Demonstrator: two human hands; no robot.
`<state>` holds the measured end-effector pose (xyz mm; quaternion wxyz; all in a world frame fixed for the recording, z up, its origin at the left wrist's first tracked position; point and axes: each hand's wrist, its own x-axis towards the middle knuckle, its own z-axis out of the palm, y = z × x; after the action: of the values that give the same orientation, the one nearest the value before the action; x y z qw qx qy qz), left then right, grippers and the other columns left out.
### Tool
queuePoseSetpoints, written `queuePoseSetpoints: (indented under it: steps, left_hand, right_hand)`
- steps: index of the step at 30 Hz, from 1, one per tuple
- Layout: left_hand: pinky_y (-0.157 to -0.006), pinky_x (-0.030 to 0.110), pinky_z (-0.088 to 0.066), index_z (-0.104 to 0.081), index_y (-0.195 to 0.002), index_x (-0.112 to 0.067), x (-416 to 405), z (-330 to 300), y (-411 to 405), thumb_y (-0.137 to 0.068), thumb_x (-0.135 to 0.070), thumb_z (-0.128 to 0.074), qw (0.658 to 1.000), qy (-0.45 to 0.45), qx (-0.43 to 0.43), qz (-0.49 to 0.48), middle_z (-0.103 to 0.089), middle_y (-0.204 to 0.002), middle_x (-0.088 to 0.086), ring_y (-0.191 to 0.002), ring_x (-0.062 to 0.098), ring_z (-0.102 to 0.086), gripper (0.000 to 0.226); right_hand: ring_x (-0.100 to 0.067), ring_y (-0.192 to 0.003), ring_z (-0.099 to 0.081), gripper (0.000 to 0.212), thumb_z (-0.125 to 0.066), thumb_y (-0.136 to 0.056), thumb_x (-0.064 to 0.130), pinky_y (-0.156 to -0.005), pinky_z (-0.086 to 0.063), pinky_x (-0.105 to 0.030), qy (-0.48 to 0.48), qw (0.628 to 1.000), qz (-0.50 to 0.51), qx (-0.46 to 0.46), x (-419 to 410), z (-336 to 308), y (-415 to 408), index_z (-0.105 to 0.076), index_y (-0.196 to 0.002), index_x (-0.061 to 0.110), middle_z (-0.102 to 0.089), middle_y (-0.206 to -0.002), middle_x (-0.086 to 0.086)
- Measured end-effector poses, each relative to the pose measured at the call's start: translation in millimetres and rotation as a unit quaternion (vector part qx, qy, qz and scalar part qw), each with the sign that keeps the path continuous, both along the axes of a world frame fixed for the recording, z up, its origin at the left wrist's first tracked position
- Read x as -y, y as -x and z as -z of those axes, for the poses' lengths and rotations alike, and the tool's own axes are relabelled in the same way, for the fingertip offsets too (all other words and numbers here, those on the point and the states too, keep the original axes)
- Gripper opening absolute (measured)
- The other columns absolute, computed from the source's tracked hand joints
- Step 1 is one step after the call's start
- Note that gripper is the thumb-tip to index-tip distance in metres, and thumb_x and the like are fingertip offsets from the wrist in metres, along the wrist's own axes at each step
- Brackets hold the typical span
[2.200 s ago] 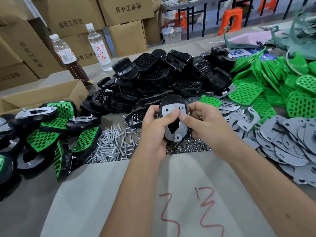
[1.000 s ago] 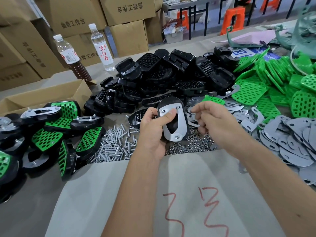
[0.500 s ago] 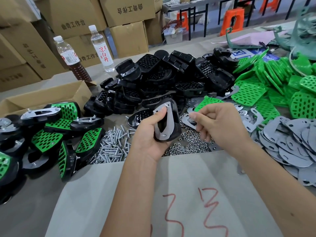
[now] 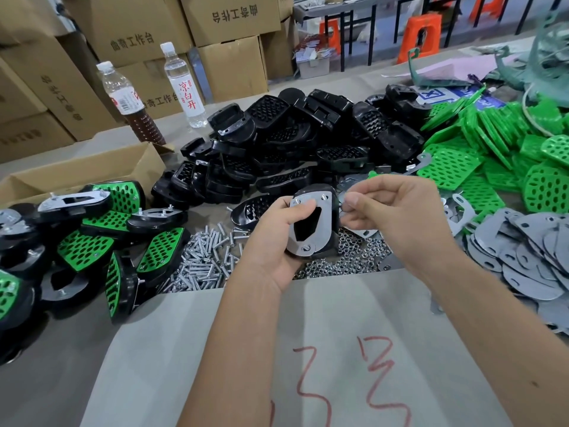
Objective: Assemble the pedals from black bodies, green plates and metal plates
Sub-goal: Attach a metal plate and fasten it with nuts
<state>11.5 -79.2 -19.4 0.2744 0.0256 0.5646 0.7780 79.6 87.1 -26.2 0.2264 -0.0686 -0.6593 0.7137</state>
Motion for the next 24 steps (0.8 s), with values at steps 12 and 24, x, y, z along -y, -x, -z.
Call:
queuePoseSetpoints:
  steps: [12,24]
  left_hand:
    - [-0.071,0.044,-0.054,-0.059,-0.098,-0.016,-4.7,2.8,-4.4,-0.088,-0.003,-0.076,0.998,0.035,-0.046,0.007,-0.074,-0.086,0.008,-0.075,0.027,-0.070,0.023]
    - [-0.067,0.035,-0.049,-0.054,-0.088,-0.015,-3.7,-2.7,-6.3,-0.097,-0.016,-0.066,0.999,0.044,-0.029,0.006,-0.067,-0.087,0.007,-0.078,0.026,-0.063,0.015]
  right_hand:
    - [-0.011,-0.057,-0.060,0.015,-0.084,-0.085,0.007,-0.045,-0.049,-0.019,-0.201,0.977,0.026,-0.067,8.4,0.1,-2.6,-0.081,-0.084,0.021,-0.067,-0.076,0.005]
    - [-0.019,-0.072,-0.065,0.017,-0.081,-0.087,0.003,-0.051,-0.061,-0.029,-0.242,0.967,0.041,-0.072,2.6,6.5,2.6,-0.082,-0.086,0.021,-0.067,-0.079,0.005]
